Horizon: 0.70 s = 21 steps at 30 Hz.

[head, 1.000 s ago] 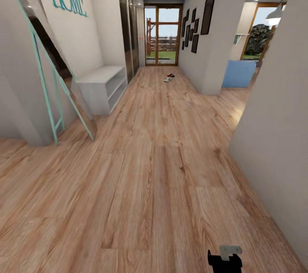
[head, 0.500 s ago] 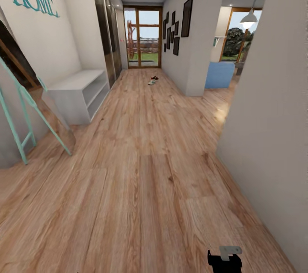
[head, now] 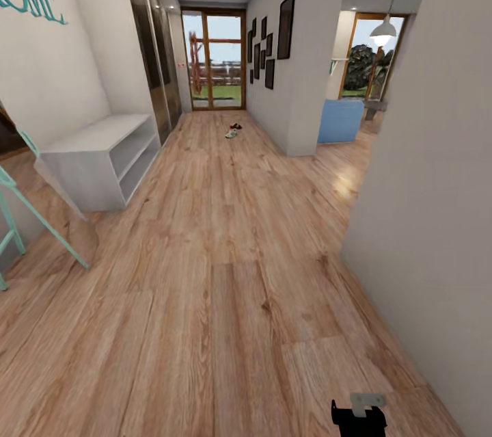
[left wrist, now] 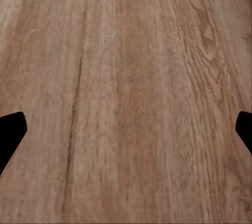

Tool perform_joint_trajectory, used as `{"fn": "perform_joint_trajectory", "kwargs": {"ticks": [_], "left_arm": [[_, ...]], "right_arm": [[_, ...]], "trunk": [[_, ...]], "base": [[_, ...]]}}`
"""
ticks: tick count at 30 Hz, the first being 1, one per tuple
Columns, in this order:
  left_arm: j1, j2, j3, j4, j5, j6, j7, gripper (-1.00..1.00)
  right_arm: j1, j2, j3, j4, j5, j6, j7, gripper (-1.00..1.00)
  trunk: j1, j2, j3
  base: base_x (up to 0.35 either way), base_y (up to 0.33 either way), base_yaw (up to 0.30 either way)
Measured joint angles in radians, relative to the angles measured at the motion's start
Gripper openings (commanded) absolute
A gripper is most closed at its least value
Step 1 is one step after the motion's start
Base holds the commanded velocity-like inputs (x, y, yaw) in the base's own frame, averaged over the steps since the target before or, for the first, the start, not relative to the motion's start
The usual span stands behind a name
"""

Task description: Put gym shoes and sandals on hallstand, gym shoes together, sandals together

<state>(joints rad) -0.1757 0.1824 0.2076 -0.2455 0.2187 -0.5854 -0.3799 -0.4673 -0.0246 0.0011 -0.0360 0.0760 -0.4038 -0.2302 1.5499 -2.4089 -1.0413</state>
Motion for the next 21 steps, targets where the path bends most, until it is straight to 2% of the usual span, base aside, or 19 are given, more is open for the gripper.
{"fn": "perform_joint_trajectory", "kwargs": {"ticks": [10,21], "left_arm": [[0.000,0.000,0.001,0.000,0.000,-0.001,0.000,1.00],[0.000,0.000,0.001,-0.001,0.001,-0.001,0.000,1.00]], "right_arm": [[0.000,0.007,0.003,0.000,0.002,0.000,0.002,1.00],[0.000,0.016,0.003,-0.001,0.002,0.000,0.001,1.00]], "trunk": [[0.000,0.000,0.000],[0.000,0.000,0.000]], "base": [[0.327,0.106,0.008],[0.319,0.113,0.214]]}}
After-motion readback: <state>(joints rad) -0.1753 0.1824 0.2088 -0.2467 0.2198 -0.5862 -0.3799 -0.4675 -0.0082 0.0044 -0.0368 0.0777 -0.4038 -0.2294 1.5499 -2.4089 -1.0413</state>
